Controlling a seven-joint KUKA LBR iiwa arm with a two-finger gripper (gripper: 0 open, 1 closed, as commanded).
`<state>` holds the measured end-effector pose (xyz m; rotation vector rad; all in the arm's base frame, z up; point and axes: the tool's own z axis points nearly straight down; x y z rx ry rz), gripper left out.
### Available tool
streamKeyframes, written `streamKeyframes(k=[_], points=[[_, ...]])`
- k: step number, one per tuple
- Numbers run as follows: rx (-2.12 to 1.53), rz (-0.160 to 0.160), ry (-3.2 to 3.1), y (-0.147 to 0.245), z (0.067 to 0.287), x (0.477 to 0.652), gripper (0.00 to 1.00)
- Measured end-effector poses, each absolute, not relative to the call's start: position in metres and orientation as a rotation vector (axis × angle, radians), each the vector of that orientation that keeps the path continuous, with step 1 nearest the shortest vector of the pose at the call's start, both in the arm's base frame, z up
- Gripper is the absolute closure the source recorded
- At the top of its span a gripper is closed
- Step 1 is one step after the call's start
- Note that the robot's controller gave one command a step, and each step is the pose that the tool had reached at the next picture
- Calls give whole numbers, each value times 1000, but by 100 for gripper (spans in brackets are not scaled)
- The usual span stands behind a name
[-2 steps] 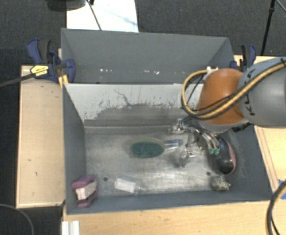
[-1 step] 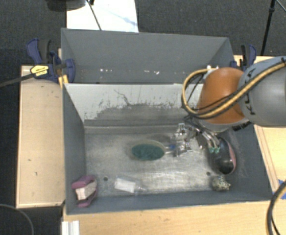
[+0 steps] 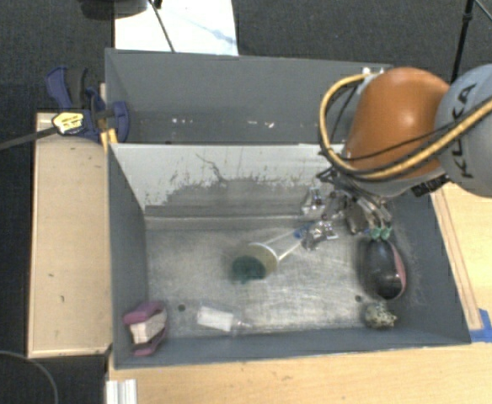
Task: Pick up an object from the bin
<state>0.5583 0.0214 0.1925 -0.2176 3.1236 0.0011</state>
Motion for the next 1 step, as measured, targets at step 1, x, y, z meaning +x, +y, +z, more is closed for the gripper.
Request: streamKeyframes(k=[1], points=[[-312, -1, 3112, 26, 329, 561, 100]])
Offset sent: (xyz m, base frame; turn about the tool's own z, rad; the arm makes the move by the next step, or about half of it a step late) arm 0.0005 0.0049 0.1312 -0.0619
